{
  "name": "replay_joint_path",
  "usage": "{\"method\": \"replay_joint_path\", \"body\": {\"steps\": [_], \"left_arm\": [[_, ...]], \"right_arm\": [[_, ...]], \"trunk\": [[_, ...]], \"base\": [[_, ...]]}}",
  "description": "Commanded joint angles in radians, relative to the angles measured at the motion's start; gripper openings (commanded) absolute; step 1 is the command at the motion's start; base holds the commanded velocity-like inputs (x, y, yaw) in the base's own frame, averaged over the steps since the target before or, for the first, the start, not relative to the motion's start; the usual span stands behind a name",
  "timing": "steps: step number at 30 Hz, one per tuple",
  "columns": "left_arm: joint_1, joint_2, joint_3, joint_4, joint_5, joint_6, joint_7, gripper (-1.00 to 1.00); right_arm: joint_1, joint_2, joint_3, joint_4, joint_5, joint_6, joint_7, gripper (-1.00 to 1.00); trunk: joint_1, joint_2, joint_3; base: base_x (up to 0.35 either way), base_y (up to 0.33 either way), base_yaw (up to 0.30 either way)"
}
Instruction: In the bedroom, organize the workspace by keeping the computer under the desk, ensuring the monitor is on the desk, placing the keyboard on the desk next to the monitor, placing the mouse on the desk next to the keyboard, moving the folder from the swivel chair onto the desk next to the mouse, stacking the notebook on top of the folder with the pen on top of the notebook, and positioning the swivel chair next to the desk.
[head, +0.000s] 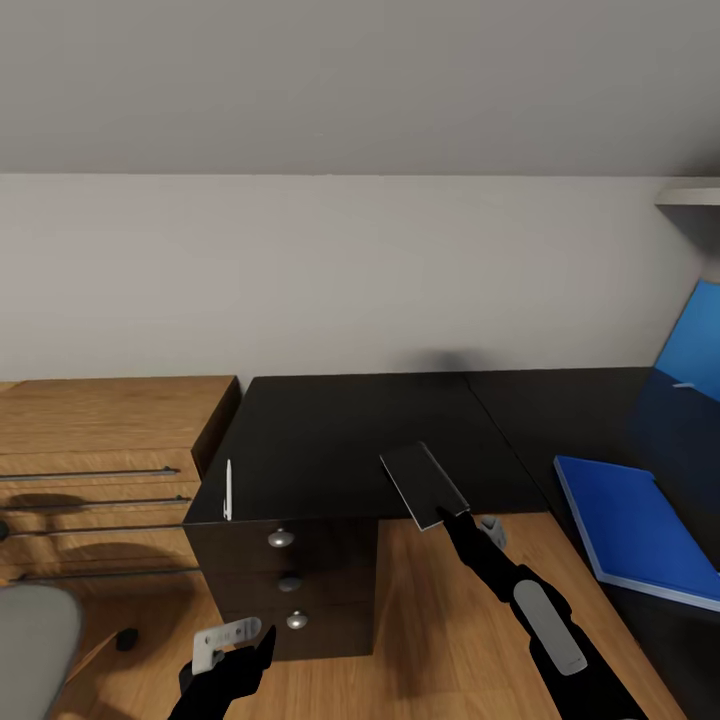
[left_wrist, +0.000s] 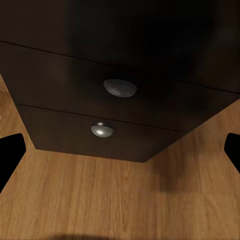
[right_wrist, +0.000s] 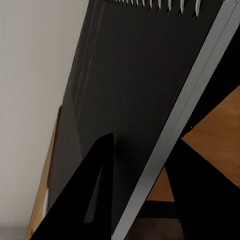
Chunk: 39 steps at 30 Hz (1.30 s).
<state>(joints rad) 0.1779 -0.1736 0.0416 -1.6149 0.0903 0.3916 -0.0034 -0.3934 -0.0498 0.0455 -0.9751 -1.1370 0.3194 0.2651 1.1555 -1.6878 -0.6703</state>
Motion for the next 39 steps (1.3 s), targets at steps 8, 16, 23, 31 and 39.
{"method": "replay_joint_path", "body": {"steps": [8, 16, 23, 31, 39], "left_arm": [[0.0, -0.001, 0.001, -0.001, 0.009, 0.006, 0.0, 1.0], [0.0, -0.001, 0.003, -0.001, 0.009, 0.006, 0.0, 1.0], [0.0, -0.001, 0.003, -0.001, 0.009, 0.006, 0.001, 1.0], [0.0, -0.001, 0.002, -0.001, 0.009, 0.006, 0.003, 1.0], [0.0, -0.001, 0.002, 0.001, 0.009, 0.005, 0.005, 1.0]], "right_arm": [[-0.001, -0.001, 0.001, -0.001, -0.012, 0.0, 0.0, -1.0], [-0.001, -0.001, 0.001, -0.002, -0.012, -0.002, 0.0, -1.0], [-0.001, -0.001, -0.001, -0.002, -0.012, -0.002, 0.001, -1.0], [-0.001, -0.002, -0.01, -0.005, -0.012, -0.002, 0.002, -1.0], [-0.001, -0.015, -0.012, -0.018, -0.012, -0.002, 0.017, -1.0]], "trunk": [[-0.031, 0.056, 0.025], [-0.061, 0.112, 0.05], [-0.088, 0.161, 0.072], [-0.119, 0.217, 0.097], [-0.15, 0.273, 0.122]], "base": [[0.0, 0.0, 0.0], [0.0, 0.0, 0.0], [0.0, 0.0, 0.0], [0.0, 0.0, 0.0], [0.0, 0.0, 0.0]]}}
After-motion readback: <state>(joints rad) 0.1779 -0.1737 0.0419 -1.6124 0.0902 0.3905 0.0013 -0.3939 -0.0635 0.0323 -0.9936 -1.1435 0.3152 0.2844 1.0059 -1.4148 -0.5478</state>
